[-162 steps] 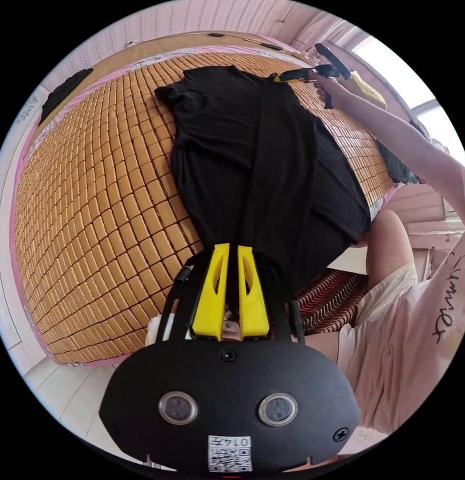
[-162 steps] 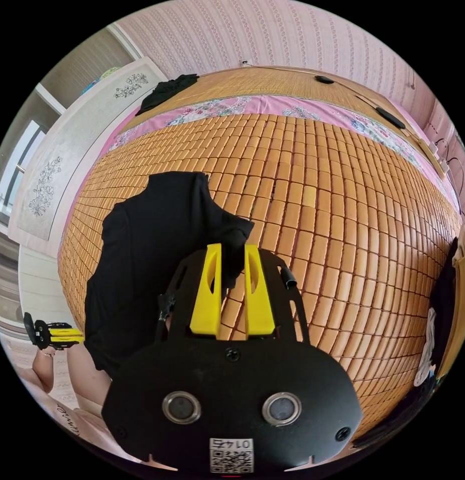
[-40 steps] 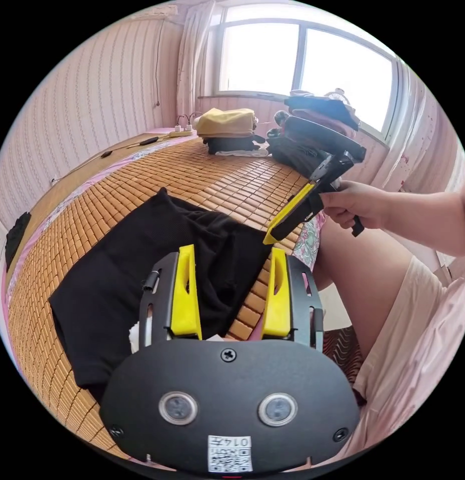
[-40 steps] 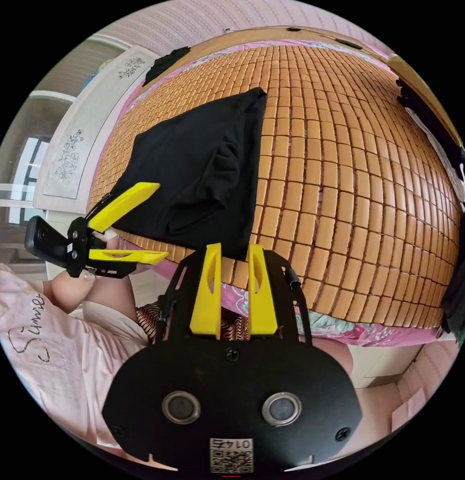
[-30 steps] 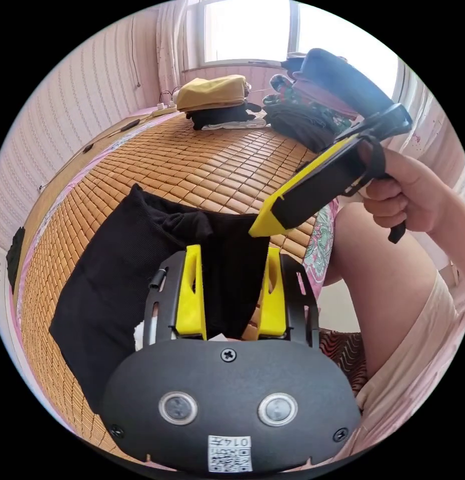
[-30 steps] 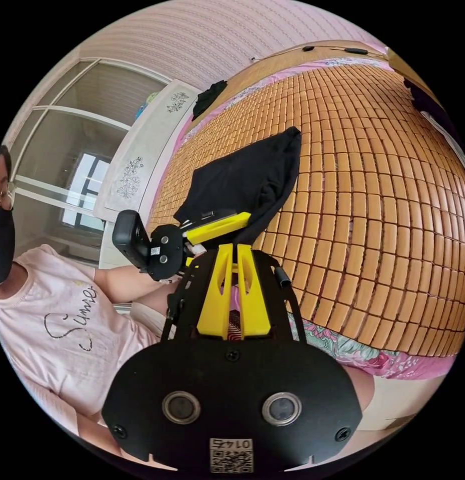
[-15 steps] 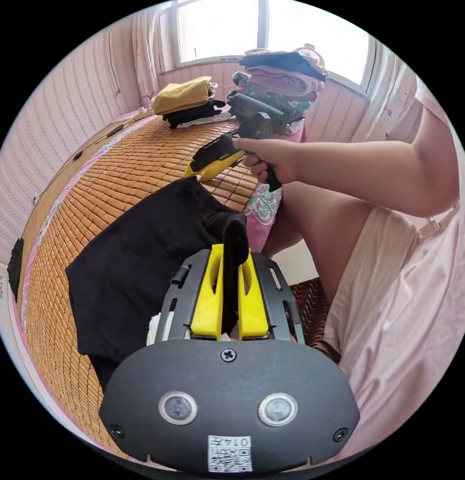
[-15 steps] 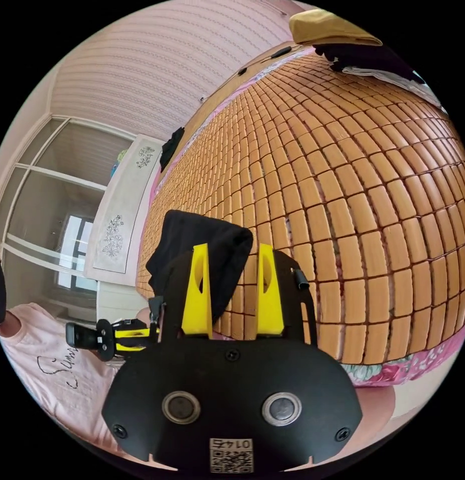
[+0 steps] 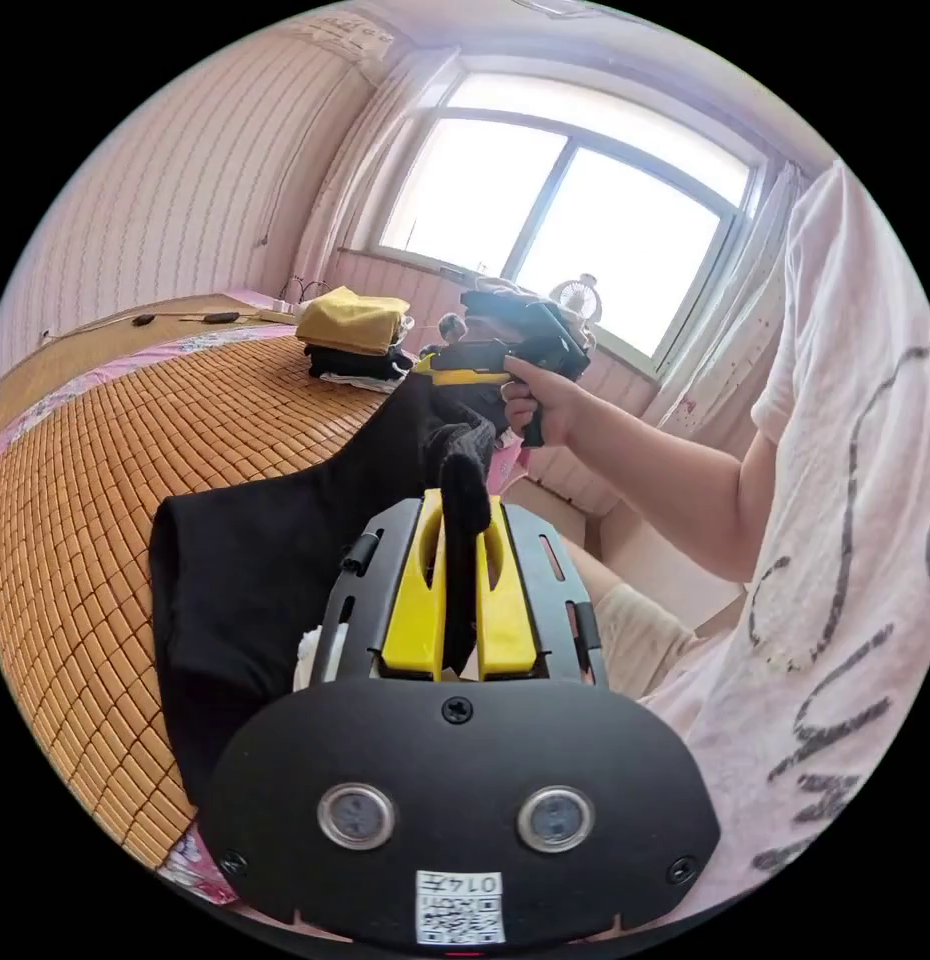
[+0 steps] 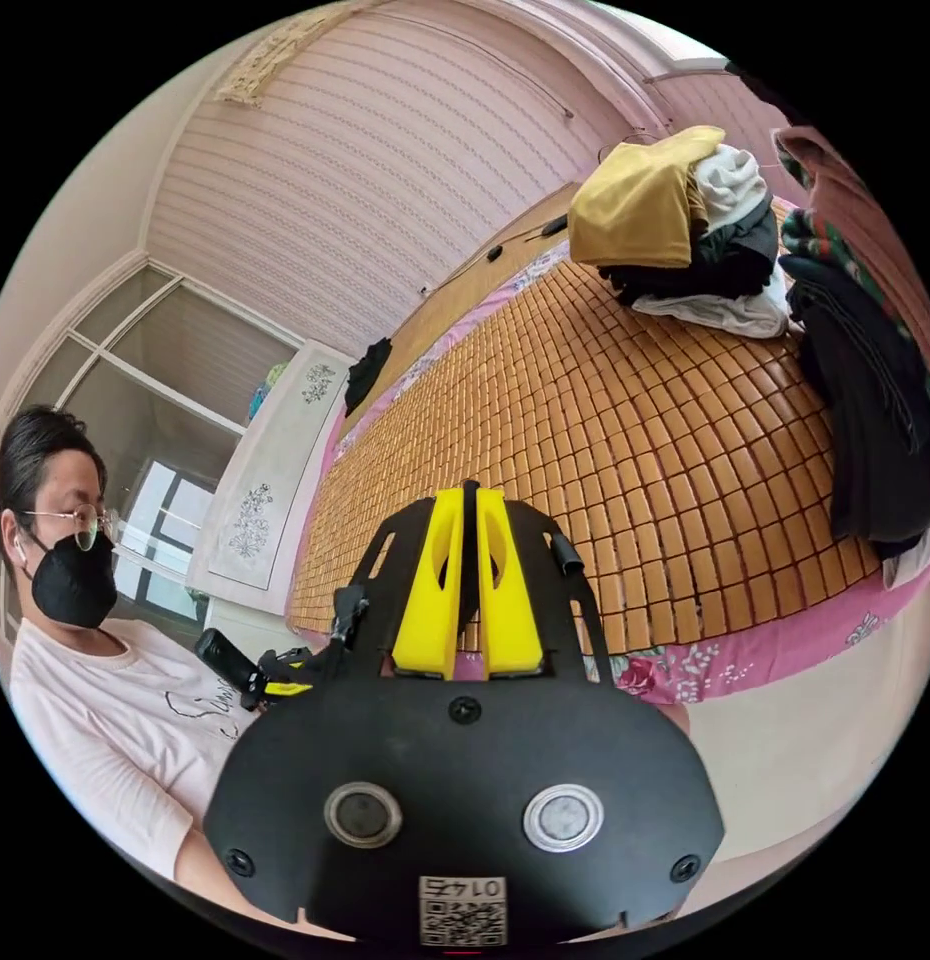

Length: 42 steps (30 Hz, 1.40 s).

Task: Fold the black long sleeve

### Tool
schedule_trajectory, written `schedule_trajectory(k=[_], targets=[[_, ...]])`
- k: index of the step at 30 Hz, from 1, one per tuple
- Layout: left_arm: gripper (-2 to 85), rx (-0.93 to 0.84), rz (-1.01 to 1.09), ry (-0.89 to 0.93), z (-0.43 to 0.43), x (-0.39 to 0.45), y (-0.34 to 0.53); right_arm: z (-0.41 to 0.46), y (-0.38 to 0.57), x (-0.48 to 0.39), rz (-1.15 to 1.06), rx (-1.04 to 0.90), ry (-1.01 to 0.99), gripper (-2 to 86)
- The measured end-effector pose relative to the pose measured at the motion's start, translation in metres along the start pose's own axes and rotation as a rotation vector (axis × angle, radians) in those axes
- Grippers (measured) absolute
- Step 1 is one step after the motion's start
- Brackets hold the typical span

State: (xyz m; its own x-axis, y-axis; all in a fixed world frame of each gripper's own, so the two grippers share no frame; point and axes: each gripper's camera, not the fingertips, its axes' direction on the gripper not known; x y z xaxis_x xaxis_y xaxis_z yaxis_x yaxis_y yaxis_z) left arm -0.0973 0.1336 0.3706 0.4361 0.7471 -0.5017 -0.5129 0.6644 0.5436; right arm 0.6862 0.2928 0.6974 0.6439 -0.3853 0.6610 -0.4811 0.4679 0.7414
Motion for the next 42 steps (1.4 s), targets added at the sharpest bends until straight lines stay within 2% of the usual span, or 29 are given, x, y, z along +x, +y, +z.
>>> schedule_trajectory(k=[3, 8, 11, 14, 22, 27, 31, 33, 36, 40, 42], targets=[[3.8, -0.003, -0.118, -0.027, -0.02, -0.029, 0.02, 0.035, -0.028, -0.043, -0.096, -0.089, 0.014, 1.4], [3.4, -0.084, -0.289, -0.221, -0.042, -0.081, 0.069, 0.199, -0.055, -0.109, -0.229, -0.325, 0.09, 1.5], [1.9, -0.1, -0.382, -0.297, -0.05, -0.106, 0.093, 0.277, -0.057, -0.131, -0.259, -0.378, 0.232, 1.6], [-0.2, -0.107, -0.451, -0.315, -0.057, -0.125, 0.108, 0.329, -0.058, -0.146, -0.265, -0.408, 0.285, 1.6], [-0.1, -0.176, -0.63, -0.3, -0.076, -0.159, 0.14, 0.396, -0.067, -0.172, -0.306, -0.457, 0.256, 1.4], [-0.4, -0.313, -0.762, -0.438, -0.095, -0.173, 0.161, 0.418, -0.075, -0.184, -0.358, -0.473, 0.216, 3.0], [1.7, -0.285, -0.713, -0.468, -0.113, -0.169, 0.161, 0.421, -0.073, -0.204, -0.554, -0.51, 0.212, 9.5], [7.8, -0.265, -0.636, -0.459, -0.115, -0.163, 0.154, 0.437, -0.068, -0.203, -0.607, -0.585, 0.25, 12.6], [11.8, -0.306, -0.584, -0.439, -0.1, -0.164, 0.152, 0.478, -0.057, -0.198, -0.61, -0.768, 0.229, 15.4], [10.6, -0.389, -0.624, -0.391, -0.075, -0.173, 0.159, 0.516, -0.042, -0.211, -0.653, -0.814, 0.262, 13.2], [4.4, -0.42, -0.586, -0.42, -0.07, -0.171, 0.159, 0.526, -0.04, -0.219, -0.657, -0.829, 0.283, 12.3]])
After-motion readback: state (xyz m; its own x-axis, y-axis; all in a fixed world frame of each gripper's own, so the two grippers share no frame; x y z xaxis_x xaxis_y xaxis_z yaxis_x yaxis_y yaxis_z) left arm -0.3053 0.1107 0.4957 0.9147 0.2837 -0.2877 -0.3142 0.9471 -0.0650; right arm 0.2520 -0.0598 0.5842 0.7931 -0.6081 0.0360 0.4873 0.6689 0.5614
